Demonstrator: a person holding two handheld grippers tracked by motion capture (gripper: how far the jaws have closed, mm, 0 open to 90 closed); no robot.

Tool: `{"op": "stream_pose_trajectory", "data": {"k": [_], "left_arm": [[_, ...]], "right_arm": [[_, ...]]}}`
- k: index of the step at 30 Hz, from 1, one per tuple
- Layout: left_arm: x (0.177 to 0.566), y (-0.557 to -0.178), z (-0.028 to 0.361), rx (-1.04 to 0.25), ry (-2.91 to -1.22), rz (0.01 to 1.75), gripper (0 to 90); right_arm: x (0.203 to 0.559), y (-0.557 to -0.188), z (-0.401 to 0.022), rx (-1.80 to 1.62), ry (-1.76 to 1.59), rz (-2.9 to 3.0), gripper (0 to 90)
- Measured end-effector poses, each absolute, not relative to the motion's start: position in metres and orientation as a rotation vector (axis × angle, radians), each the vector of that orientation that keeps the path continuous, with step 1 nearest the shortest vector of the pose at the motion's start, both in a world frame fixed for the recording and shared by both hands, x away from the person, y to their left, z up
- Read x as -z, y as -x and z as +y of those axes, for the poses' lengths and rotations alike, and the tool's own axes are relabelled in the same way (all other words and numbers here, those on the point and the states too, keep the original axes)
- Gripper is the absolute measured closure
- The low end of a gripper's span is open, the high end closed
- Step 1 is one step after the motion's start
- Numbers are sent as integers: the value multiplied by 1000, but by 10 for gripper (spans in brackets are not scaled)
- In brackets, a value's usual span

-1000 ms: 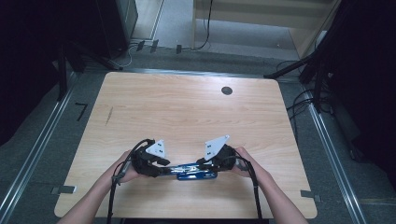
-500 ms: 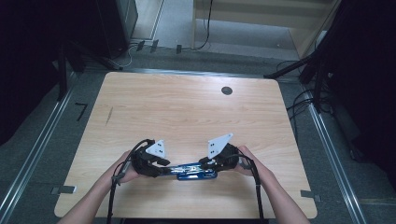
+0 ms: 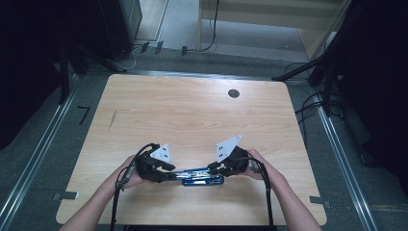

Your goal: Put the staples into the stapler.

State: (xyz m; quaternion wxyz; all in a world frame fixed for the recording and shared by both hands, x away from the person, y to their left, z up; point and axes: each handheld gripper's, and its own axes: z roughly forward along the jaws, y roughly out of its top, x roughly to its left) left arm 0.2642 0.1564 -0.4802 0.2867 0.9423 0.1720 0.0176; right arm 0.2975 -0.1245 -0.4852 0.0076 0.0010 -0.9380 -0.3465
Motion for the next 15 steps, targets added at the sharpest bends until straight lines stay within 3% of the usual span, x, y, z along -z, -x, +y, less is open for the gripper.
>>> {"op": "stream_pose_trajectory", "data": {"k": [11, 15], "left_arm": [[480, -264, 156, -48, -2518, 459, 677], [480, -264, 156, -49, -2519, 456, 678]], "right_arm": [[488, -296, -124, 993, -5, -2968, 774], [488, -297, -127, 992, 33, -2971, 725]]}}
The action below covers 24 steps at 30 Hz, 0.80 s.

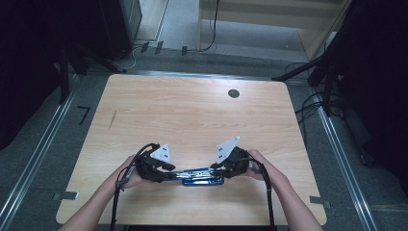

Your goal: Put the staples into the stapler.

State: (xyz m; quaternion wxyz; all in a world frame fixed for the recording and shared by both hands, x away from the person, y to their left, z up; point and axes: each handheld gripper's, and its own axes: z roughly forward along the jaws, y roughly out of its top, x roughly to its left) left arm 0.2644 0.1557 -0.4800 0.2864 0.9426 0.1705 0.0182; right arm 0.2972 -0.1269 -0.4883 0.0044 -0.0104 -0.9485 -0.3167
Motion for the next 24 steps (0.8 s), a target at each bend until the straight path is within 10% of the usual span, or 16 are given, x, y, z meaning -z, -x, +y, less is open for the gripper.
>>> {"op": "stream_pose_trajectory", "data": {"k": [24], "left_arm": [[479, -263, 160, -59, -2523, 456, 672]], "right_arm": [[480, -293, -122, 980, 730, -2887, 344]]}}
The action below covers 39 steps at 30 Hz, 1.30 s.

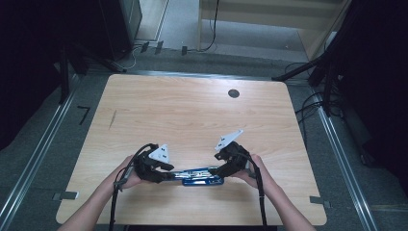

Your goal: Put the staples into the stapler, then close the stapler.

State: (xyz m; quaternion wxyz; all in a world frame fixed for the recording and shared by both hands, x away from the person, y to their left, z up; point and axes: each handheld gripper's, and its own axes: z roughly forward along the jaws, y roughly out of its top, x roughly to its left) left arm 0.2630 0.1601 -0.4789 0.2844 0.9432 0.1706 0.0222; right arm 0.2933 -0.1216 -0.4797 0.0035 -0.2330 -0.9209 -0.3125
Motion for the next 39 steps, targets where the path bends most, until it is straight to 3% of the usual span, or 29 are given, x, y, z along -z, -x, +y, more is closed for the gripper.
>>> {"op": "stream_pose_trajectory", "data": {"k": [6, 26, 31, 39], "left_arm": [[479, -263, 161, -61, -2525, 457, 669], [477, -259, 169, -76, -2526, 484, 667], [477, -259, 171, -73, -2522, 487, 664], [477, -259, 174, -75, -2521, 494, 647]], "right_arm": [[478, -288, -116, 954, 859, -2881, 281], [482, -276, -108, 876, 958, -2924, 289], [482, -275, -106, 887, 961, -2924, 300], [486, -273, -98, 882, 934, -2922, 393]]}}
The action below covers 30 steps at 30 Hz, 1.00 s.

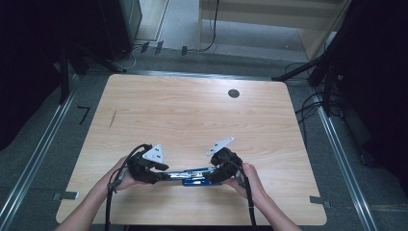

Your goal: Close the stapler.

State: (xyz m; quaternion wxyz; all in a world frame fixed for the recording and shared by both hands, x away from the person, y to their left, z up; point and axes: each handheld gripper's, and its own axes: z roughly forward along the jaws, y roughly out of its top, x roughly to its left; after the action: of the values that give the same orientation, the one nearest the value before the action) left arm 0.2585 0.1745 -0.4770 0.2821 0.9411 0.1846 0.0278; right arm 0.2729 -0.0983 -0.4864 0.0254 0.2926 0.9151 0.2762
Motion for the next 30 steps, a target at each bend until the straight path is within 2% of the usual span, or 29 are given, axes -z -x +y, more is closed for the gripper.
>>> {"op": "stream_pose_trajectory", "data": {"k": [6, 9, 13, 22, 23, 25, 30], "left_arm": [[477, -256, 175, -73, -2522, 492, 599], [479, -256, 175, -66, -2541, 496, 583], [484, -256, 174, -53, -2583, 498, 559], [493, -257, 173, -34, -2615, 509, 599], [493, -257, 174, -25, -2620, 493, 606], [492, -257, 174, -17, -2619, 480, 615], [491, -256, 174, -19, -2616, 453, 633]], "right_arm": [[493, -273, -97, -824, -900, 2844, 439], [493, -272, -95, -842, -882, 2863, 505], [493, -272, -95, -855, -865, 2879, 545], [489, -270, -98, -936, -844, 2870, 614], [485, -268, -98, -959, -826, 2858, 674], [482, -265, -97, -977, -801, 2844, 730], [477, -260, -93, -998, -744, 2810, 826]]}}
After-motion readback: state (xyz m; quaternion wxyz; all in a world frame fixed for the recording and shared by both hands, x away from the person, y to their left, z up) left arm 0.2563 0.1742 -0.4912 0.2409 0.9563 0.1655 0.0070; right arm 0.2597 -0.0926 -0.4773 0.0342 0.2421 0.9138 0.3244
